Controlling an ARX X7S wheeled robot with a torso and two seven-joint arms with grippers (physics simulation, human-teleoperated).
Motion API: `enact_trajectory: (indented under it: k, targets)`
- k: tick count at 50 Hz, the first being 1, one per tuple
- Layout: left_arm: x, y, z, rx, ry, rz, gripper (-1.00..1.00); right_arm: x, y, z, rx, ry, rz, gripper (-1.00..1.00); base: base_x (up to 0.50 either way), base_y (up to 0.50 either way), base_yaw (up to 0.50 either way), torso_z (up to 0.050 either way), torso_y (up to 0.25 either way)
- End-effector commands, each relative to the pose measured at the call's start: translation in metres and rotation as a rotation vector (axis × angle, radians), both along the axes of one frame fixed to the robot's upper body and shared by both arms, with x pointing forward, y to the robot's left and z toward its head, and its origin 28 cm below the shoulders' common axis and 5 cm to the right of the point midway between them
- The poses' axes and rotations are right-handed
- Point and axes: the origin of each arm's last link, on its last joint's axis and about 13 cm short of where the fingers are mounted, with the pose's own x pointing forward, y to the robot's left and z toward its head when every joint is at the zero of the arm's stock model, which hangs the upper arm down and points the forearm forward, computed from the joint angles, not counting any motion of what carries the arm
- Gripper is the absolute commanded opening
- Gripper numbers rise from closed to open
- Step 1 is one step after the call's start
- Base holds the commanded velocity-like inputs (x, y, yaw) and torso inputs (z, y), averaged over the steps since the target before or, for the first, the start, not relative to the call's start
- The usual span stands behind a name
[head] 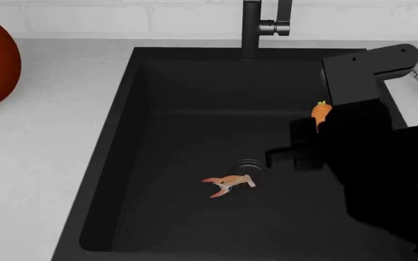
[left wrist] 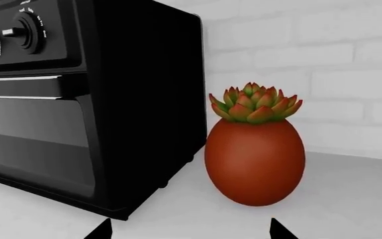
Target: Pick the carrot from the counter and place it in the sink
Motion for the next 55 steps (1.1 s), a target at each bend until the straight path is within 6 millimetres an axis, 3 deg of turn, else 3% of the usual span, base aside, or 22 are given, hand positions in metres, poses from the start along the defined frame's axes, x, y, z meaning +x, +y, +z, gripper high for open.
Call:
enact_trajectory:
  k: [1, 12, 21, 55]
  targets:
    - [0.002, 0.000, -0.001, 0.000, -0.002, -0.004, 1.00, 0.027, 0.012, -0.004, -0.042, 0.053, 0.058, -1.00, 0.00, 0.00, 0.00, 0.000, 0.000]
    - [0.002, -0.001, -0.005, -0.011, 0.002, -0.005, 1.00, 0.058, 0.015, -0.013, -0.001, 0.186, 0.070, -1.00, 0.00, 0.00, 0.00, 0.000, 0.000]
    - [0.004, 0.001, -0.007, -0.015, 0.006, -0.004, 1.00, 0.071, 0.022, -0.028, -0.067, 0.274, 0.076, -1.00, 0.00, 0.00, 0.00, 0.000, 0.000]
    - [-0.001, -0.005, -0.005, -0.016, 0.010, -0.003, 1.00, 0.065, 0.017, -0.071, -0.062, 0.404, 0.056, -1.00, 0.00, 0.00, 0.00, 0.000, 0.000]
